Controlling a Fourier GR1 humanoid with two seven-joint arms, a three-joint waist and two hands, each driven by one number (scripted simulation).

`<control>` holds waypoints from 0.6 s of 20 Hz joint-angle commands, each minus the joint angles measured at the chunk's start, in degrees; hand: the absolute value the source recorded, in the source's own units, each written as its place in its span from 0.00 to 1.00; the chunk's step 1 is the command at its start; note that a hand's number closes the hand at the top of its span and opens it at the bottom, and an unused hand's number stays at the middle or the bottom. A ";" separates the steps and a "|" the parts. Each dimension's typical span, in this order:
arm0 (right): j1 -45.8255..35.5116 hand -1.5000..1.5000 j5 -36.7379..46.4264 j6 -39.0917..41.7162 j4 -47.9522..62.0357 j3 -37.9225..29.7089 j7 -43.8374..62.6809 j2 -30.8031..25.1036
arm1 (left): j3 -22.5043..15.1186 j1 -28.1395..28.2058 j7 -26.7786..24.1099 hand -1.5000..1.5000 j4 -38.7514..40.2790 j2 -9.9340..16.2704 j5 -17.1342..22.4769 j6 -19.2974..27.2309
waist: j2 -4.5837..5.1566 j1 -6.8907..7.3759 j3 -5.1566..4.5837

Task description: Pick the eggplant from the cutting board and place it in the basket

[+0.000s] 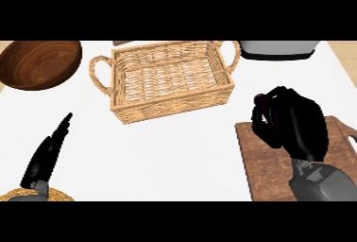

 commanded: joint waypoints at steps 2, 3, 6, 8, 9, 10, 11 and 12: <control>-3.30 1.00 -2.02 11.82 -16.73 -3.52 4.16 -3.90 | -0.84 -0.29 0.48 0.50 0.45 -1.21 -0.62 0.20 | 0.06 -0.18 0.05; -5.02 1.00 -3.87 15.06 -18.87 -4.92 4.85 -4.29 | -0.53 -0.40 2.05 0.50 -1.52 -0.38 -0.67 -0.25 | 0.05 0.03 0.07; -10.99 1.00 -9.63 22.75 -23.42 -9.85 7.84 -4.11 | -1.37 1.85 -1.44 0.50 0.01 -1.87 -0.89 0.34 | 0.09 0.28 0.06; -13.63 1.00 -11.85 25.36 -23.67 -10.02 7.64 -2.75 | -0.32 -1.23 0.71 0.50 -0.35 -0.67 0.09 -1.39 | 0.21 0.50 0.08; -15.58 1.00 -13.42 29.83 -27.96 -8.30 12.26 -1.01 | 0.22 -1.05 0.51 0.50 -0.03 0.00 -0.30 -0.97 | 0.07 0.37 0.05; -17.78 1.00 -16.45 28.80 -24.08 -12.05 10.24 -0.70 | 1.81 -2.85 0.09 0.50 1.82 0.75 1.26 -2.07 | 0.25 0.52 0.07; -20.43 1.00 -16.73 33.01 -27.28 -9.06 16.03 1.71 | -0.91 -0.62 -0.77 0.50 1.20 -1.08 -1.65 0.00 | 0.11 0.54 0.03; -21.49 1.00 -19.92 33.16 -25.86 -12.06 16.05 2.55 | -1.81 0.54 0.27 0.50 -0.54 -2.24 -1.93 0.46 | 0.13 0.68 0.06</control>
